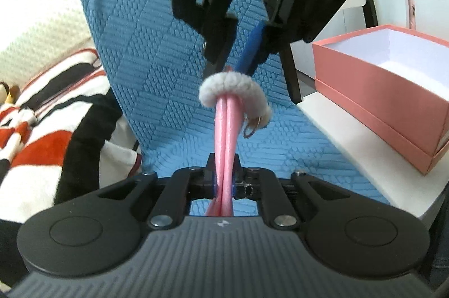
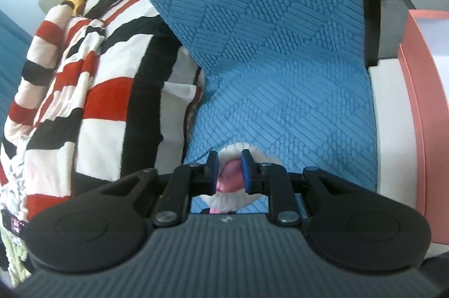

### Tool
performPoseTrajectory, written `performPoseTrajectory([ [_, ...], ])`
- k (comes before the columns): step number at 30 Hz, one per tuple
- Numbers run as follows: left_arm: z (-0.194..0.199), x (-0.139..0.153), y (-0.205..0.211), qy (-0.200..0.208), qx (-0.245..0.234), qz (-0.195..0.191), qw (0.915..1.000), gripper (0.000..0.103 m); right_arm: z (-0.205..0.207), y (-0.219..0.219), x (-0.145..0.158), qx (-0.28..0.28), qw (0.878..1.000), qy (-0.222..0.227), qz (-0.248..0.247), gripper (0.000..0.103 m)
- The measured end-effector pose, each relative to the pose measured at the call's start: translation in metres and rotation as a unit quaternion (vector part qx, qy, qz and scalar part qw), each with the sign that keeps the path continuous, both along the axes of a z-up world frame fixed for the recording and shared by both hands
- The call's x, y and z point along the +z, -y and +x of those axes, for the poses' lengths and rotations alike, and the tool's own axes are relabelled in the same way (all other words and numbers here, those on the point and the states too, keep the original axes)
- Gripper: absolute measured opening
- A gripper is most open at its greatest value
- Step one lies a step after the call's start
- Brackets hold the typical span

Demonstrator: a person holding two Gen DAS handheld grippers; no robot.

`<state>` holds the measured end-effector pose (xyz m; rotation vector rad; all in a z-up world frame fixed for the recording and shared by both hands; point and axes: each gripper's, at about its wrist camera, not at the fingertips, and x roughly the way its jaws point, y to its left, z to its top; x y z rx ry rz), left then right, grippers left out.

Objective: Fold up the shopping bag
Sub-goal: 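Slip the hair tie over the pink roll's tip with the right tool, then push the hair tie down along the pink roll with the right tool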

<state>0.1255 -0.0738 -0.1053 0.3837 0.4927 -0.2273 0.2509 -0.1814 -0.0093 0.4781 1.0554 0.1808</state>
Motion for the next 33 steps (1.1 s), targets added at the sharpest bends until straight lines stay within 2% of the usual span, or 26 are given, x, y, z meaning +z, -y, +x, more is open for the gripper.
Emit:
performPoseTrajectory([
  [10,0.003,0.001,-0.006,-0.003,-0.003,-0.022,0.9997,0.01,-0.015,0.004,0.001,-0.012,1.0,-0.008,0.025,0.02],
  [22,-0.018,0.008,0.002,0.069,-0.023,0.027,0.997,0.01,-0.004,0.012,-0.005,-0.029,0.998,-0.02,0.044,0.021],
  [33,-0.022,0.01,0.005,0.088,-0.032,0.042,0.9947,0.01,0.003,0.018,-0.008,-0.035,0.998,-0.022,0.053,0.021],
])
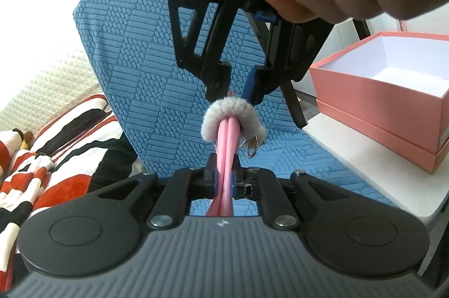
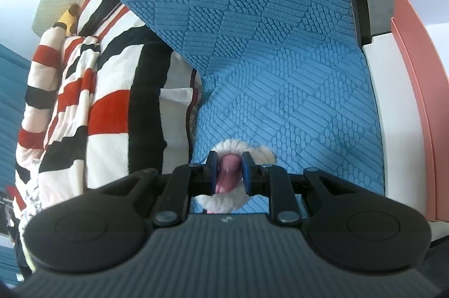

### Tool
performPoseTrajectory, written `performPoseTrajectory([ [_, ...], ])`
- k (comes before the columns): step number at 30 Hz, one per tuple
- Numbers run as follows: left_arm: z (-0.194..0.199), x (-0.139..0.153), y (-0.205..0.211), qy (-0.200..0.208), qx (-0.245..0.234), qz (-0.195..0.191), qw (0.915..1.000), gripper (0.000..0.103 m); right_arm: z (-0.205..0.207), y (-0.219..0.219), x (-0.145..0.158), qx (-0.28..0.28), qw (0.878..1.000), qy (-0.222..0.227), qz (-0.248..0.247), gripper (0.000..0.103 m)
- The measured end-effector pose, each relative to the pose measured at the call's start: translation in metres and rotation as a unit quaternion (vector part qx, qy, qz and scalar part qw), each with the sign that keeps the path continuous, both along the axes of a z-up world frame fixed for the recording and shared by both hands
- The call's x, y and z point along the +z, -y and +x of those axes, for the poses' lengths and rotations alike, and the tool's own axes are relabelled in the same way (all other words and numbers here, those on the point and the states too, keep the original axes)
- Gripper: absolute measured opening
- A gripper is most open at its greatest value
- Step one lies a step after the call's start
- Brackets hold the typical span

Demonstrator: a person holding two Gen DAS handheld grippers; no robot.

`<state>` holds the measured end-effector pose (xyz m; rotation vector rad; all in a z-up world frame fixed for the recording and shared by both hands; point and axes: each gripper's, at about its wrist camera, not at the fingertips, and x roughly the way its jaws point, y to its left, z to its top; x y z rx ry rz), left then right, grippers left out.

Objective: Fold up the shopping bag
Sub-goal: 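Push the hair tie down along the pink roll with the right tool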

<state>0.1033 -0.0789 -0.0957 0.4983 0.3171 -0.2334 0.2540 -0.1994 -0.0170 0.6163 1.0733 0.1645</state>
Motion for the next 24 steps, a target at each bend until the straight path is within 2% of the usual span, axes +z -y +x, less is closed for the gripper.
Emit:
performPoseTrajectory([
  [7,0.0,-0.001,0.0,-0.002,-0.008,0.007,0.9999,0.008,0.007,0.002,-0.006,-0.003,1.0,-0.006,0.007,0.021],
  [17,-0.007,-0.001,0.003,0.017,-0.022,0.02,0.9994,0.008,0.015,0.005,-0.016,-0.014,1.0,-0.015,0.019,0.021],
  [24,-0.006,-0.003,0.003,0.012,-0.022,0.02,0.9995,0.008,0.016,0.002,-0.021,-0.014,1.0,-0.016,0.015,0.022],
])
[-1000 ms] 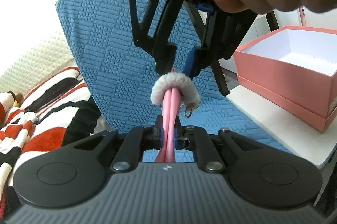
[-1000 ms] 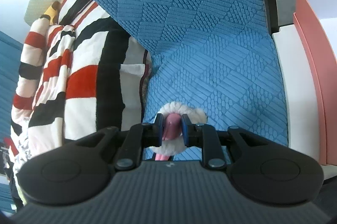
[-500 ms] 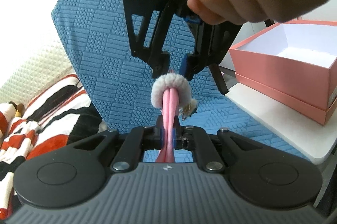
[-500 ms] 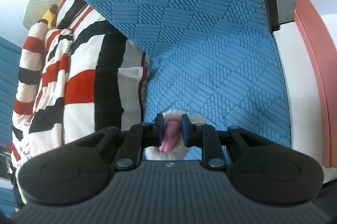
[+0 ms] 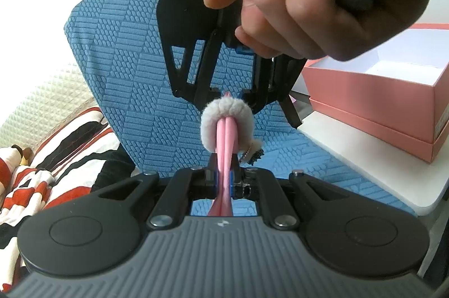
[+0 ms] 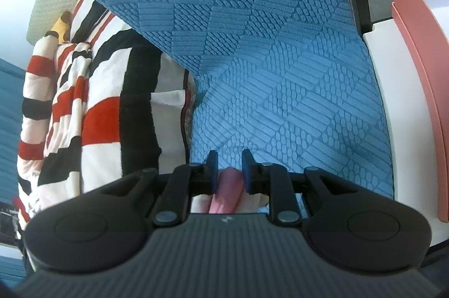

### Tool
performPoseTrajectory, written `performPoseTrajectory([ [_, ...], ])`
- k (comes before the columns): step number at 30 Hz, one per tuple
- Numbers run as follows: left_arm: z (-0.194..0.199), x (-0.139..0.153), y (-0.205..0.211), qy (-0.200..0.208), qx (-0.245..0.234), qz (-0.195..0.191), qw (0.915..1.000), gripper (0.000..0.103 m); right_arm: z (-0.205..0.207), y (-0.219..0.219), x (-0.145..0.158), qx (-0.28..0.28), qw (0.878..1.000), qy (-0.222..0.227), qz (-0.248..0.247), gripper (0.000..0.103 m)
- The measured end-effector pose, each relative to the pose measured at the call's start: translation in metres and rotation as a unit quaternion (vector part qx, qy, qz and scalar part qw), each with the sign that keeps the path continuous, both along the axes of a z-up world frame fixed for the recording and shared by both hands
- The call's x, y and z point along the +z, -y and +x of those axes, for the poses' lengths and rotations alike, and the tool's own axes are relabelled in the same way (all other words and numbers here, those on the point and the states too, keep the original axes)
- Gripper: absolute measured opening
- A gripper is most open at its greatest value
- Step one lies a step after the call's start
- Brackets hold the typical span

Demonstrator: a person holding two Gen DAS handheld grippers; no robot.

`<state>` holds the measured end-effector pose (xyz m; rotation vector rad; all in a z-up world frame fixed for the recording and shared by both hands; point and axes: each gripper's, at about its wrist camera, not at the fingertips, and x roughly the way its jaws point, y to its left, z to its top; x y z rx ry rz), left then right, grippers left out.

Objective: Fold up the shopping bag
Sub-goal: 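Push the hair tie down along the pink roll with the right tool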

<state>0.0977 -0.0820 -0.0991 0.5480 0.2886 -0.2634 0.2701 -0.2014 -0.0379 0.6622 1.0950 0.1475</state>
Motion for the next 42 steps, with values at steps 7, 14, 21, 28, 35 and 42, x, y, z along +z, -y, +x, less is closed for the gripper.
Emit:
performPoseTrajectory([
  [7,0.003,-0.001,-0.003,-0.007,0.01,-0.009,0.9999,0.008,-0.003,0.009,0.007,-0.017,1.0,0.007,0.021,0.023],
  [14,0.004,0.0,-0.005,-0.005,0.012,-0.007,0.9999,0.008,-0.004,0.005,0.008,-0.003,1.0,0.008,0.02,0.023],
  [21,0.004,-0.002,-0.006,-0.007,0.013,-0.001,0.9999,0.008,-0.001,0.001,0.003,0.006,1.0,-0.009,0.015,0.024],
  [28,0.002,0.0,-0.008,-0.005,0.012,-0.009,0.9999,0.008,-0.003,-0.002,0.002,0.01,0.999,-0.023,0.022,0.026],
  [35,0.005,-0.001,-0.011,-0.019,0.016,-0.019,0.9995,0.008,-0.006,-0.009,-0.007,0.025,0.999,-0.03,0.029,0.027],
  [42,0.01,0.001,-0.018,-0.033,0.018,-0.043,0.9984,0.008,-0.009,-0.006,-0.006,0.019,0.999,-0.027,0.039,0.028],
])
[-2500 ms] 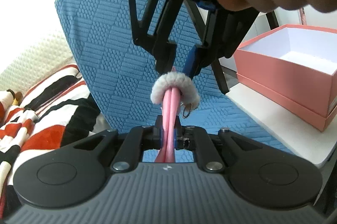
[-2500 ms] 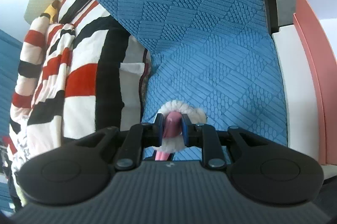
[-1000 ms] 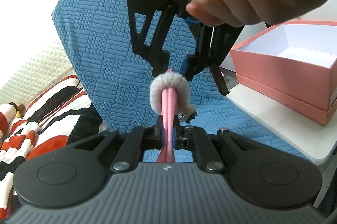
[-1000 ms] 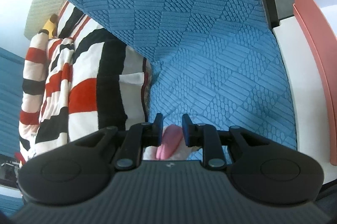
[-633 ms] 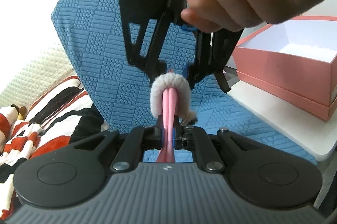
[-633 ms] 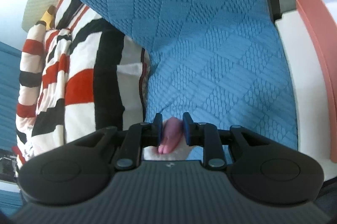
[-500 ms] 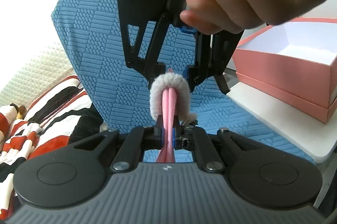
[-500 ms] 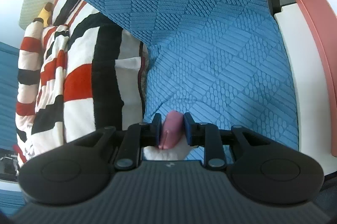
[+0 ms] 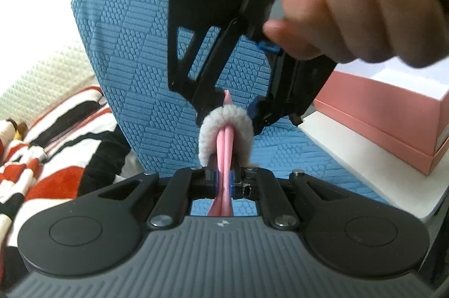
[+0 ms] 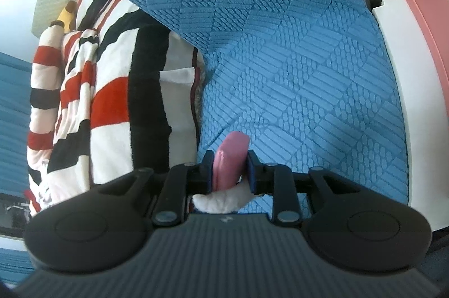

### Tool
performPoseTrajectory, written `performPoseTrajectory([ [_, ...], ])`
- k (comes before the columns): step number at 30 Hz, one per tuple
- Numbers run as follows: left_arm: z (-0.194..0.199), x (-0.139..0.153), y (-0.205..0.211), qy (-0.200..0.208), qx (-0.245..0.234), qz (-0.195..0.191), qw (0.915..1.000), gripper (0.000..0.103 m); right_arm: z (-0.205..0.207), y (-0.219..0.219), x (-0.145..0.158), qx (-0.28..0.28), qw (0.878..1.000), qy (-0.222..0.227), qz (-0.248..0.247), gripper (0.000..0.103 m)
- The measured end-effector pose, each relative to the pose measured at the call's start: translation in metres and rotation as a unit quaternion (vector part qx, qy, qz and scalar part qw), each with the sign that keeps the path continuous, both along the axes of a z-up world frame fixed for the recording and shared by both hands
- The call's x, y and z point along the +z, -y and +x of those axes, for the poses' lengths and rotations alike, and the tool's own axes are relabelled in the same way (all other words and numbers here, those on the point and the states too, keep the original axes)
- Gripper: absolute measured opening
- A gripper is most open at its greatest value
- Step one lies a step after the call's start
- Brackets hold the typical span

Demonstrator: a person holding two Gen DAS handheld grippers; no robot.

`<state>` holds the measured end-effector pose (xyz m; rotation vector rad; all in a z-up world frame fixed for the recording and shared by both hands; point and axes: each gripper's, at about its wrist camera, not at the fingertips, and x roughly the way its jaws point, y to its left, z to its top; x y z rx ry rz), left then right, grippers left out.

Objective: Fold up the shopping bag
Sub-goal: 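Push the hair tie down along the pink roll with the right tool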

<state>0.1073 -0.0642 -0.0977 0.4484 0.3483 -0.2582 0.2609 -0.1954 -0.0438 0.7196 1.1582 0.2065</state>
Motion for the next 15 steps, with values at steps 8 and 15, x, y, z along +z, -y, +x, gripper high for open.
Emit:
performPoseTrajectory([
  [8,0.007,-0.001,-0.008,-0.015,0.013,-0.015,0.9997,0.008,-0.003,0.001,0.005,0.003,1.0,0.015,0.011,0.028],
  [15,0.01,-0.004,-0.011,-0.026,0.015,-0.015,0.9994,0.01,-0.003,0.0,-0.008,-0.022,0.999,0.013,0.023,0.028],
])
